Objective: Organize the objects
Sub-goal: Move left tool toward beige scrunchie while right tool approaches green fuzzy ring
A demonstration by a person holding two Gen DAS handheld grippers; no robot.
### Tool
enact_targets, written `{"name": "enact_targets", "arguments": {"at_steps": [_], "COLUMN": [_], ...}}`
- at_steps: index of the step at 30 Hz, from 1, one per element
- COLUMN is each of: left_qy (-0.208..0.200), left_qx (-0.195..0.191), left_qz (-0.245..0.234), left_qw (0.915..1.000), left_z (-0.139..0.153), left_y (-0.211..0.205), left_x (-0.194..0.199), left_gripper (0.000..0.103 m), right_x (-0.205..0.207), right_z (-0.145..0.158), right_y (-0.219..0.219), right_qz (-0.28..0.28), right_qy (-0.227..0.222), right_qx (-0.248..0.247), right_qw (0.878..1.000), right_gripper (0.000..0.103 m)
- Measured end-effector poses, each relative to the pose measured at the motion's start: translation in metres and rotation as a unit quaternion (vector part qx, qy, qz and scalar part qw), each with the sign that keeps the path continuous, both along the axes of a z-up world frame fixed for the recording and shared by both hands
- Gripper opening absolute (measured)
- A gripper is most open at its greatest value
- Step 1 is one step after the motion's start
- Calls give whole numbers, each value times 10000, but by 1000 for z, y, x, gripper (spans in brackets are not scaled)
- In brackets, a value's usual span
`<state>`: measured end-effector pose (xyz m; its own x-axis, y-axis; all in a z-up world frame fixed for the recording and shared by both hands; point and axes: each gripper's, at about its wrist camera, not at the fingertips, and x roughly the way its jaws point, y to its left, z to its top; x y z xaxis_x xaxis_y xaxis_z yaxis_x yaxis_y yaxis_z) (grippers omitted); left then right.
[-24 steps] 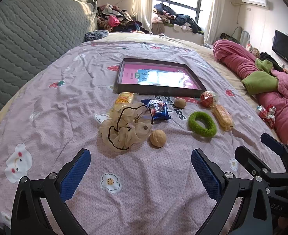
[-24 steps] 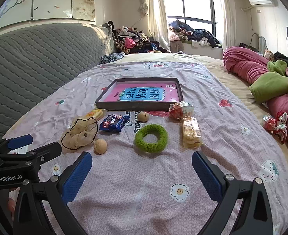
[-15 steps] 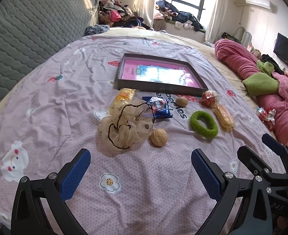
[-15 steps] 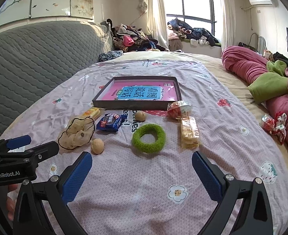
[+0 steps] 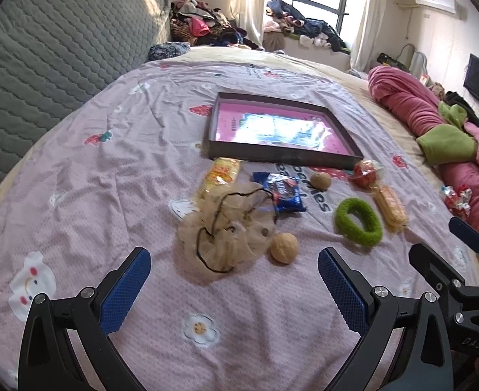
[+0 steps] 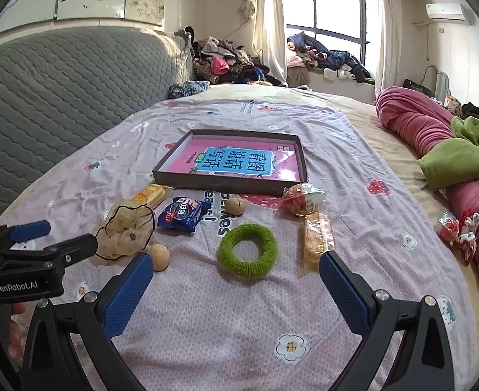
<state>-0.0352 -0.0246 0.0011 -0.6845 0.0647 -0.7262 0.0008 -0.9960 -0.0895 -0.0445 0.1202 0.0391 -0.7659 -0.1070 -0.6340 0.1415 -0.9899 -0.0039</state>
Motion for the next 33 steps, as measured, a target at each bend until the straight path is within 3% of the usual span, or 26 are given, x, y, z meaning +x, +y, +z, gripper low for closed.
{"name": "enact_targets", "arguments": {"at_steps": [8, 29, 33], "left_qy": [-213, -642, -699], "left_qx": [-2, -229, -318], "left_qz": [79, 324, 284], "left_qw": [9997, 9972, 9966], "left_z": [-16, -60, -66], "left_y": [-14, -29, -28], "left_x": [-22, -81, -89], "left_gripper": [102, 102, 102], "right_x": [-21, -83, -95], "right_z": [-12, -57, -67], "right_y": [-8, -37, -36], "right_qz": [33, -67, -122], "right_qy": [-203, -688, -911], "right_qx": [158, 1198, 1337], "right_qw": [9997, 9904, 9868], "right_gripper": [103, 102, 97]}}
